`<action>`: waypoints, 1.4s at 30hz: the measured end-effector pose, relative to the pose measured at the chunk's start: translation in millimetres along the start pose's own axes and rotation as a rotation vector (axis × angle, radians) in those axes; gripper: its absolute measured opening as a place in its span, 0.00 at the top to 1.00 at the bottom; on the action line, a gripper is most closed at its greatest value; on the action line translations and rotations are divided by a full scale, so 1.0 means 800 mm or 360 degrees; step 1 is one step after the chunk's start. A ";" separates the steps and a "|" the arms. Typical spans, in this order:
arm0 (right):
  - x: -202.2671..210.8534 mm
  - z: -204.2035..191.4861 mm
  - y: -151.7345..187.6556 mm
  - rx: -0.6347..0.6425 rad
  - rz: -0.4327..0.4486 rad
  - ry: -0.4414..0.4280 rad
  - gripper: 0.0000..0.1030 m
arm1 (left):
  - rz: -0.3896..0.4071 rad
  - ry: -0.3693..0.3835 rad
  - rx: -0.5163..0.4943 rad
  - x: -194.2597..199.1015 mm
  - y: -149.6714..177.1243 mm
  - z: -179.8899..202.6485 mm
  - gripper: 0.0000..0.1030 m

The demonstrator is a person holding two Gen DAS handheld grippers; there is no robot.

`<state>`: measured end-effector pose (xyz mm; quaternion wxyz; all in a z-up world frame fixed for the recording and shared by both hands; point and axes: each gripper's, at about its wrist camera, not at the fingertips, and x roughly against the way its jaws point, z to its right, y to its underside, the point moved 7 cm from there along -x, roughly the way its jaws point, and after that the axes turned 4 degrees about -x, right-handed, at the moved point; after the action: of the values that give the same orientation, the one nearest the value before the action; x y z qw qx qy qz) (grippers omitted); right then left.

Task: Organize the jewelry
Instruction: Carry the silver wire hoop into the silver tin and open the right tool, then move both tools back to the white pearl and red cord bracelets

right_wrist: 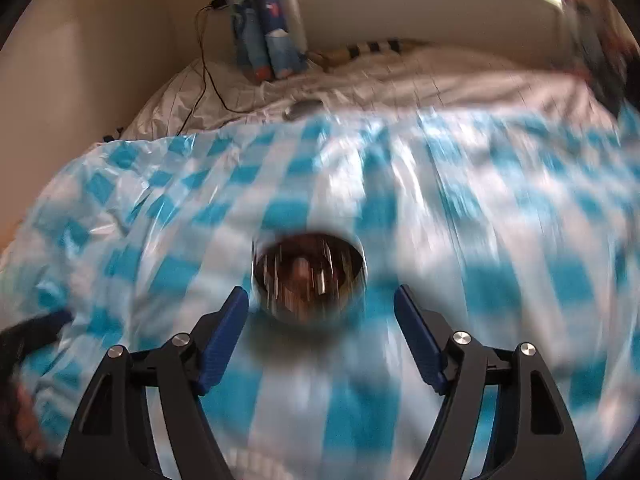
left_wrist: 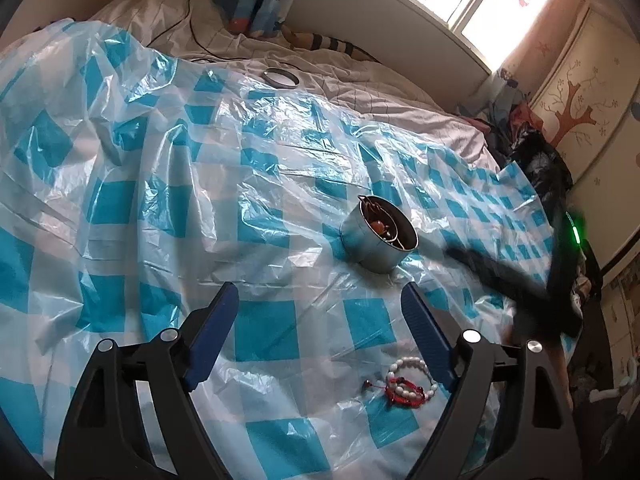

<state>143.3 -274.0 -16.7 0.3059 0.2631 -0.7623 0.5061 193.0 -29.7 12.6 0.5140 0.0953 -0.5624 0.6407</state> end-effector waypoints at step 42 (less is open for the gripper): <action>-0.014 -0.024 0.149 0.0322 -0.0263 0.0133 0.91 | -0.0384 -0.0029 -0.0682 -0.094 0.134 0.118 0.21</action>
<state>69.5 -213.8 -92.0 0.3498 0.3331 -0.6696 0.5642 102.3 -131.3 -73.6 0.5901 0.0562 -0.6746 0.4399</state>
